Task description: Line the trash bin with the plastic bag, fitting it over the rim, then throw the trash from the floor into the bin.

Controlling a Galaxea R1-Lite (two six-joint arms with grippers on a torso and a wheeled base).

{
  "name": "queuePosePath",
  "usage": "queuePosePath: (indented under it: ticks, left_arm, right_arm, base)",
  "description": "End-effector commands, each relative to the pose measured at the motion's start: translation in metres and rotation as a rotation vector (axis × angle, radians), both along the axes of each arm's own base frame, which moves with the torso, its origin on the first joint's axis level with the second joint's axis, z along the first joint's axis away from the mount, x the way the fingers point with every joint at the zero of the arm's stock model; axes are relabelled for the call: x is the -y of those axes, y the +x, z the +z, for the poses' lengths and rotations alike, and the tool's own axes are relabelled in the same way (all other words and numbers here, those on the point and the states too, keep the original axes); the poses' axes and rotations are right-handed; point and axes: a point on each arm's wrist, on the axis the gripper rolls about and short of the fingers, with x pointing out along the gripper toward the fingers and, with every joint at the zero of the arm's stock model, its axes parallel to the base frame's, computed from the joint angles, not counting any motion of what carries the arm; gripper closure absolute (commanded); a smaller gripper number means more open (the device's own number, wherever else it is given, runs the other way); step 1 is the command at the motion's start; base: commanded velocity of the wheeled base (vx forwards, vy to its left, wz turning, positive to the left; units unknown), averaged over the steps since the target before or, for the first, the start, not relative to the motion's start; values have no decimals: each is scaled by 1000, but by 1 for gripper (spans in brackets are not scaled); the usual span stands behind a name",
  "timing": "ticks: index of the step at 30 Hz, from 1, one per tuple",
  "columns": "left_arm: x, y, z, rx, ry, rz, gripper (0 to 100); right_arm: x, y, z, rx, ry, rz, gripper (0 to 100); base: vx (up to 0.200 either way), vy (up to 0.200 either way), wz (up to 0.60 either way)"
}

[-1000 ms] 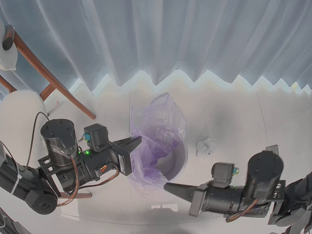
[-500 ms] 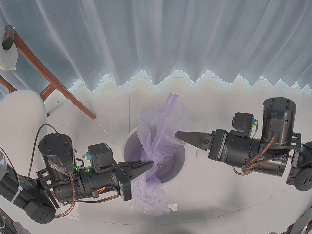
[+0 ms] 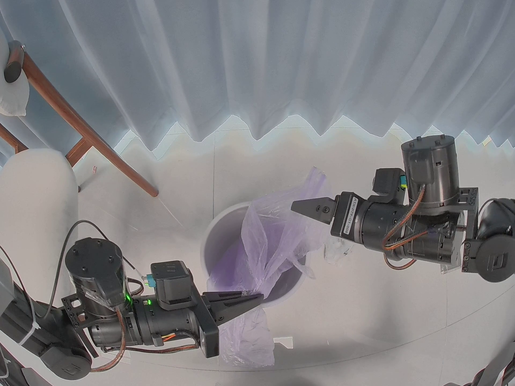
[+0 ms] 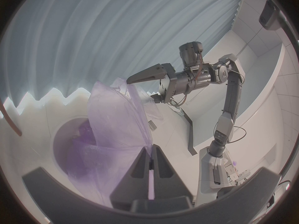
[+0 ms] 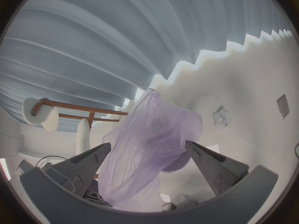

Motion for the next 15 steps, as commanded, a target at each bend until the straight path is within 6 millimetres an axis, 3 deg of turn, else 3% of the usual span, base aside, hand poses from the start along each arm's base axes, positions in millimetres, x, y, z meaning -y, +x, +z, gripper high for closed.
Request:
queuePosePath:
  ticks: [1, 7, 15]
  left_arm:
    - [2, -3, -1, -6, 4, -14, 100]
    - [2, -1, 1, 8, -4, -2, 100]
    - [2, 3, 5, 46, -34, 30, 100]
  right_arm:
    - [-4, 9, 8, -13, -15, -11, 0]
    - [-5, 16, -9, -62, -56, -26, 0]
    - [8, 2, -36, -139, -131, -26, 0]
  base:
    - [0, 0, 0]
    - [0, 0, 0]
    - [0, 0, 0]
